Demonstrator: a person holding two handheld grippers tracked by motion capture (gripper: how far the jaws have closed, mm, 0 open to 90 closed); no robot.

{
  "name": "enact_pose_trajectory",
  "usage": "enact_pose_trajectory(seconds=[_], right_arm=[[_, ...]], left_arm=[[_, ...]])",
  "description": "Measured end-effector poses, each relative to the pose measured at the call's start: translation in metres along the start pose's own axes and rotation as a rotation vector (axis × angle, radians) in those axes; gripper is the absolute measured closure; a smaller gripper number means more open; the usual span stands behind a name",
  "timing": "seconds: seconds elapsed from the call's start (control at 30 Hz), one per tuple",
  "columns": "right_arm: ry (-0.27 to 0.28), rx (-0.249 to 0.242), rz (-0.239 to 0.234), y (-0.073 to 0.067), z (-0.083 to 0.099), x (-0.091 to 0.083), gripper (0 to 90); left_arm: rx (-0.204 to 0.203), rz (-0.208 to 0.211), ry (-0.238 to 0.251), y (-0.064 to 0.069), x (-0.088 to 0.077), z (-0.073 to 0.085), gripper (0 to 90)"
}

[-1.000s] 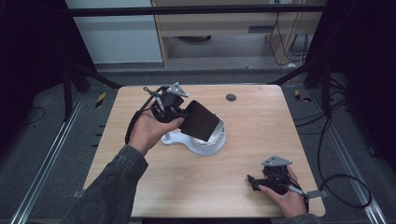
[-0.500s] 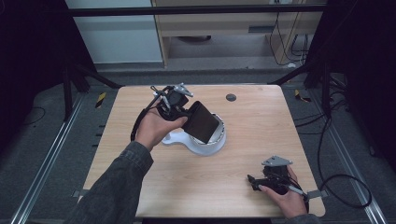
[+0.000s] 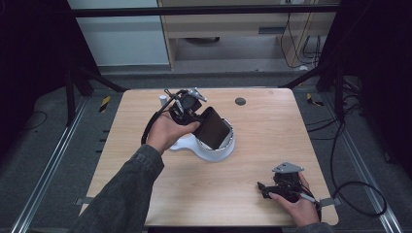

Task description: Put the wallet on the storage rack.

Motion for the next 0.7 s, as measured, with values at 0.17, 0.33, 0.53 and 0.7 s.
enact_pose_trajectory(seconds=[0.17, 0.33, 0.53, 0.7], right_arm=[[0.0, 0.001, 0.0, 0.0, 0.0, 0.0, 6.2], [-0.001, 0.0, -0.002, 0.0, 0.0, 0.0, 6.2], [0.0, 0.0, -0.003, 0.0, 0.0, 0.0, 6.1], [0.001, 0.001, -0.004, -0.001, 0.0, 0.0, 6.2]], left_arm=[[-0.004, 0.005, -0.009, -0.001, 0.001, -0.001, 80.3], [-0.002, 0.011, -0.019, -0.002, 0.005, -0.002, 80.3], [-0.017, 0.021, -0.031, -0.009, 0.012, -0.002, 80.2], [-0.031, 0.036, -0.023, -0.014, 0.017, -0.002, 80.2]])
Point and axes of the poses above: each handheld gripper's, and its own axes: x roughly forward along the jaws, z roughly out of its underside, y roughly to its right, the point moved 2 cm from there along x, roughly forward along the jaws, and after that the axes turned 12 degrees about z, right-handed, at the moved point
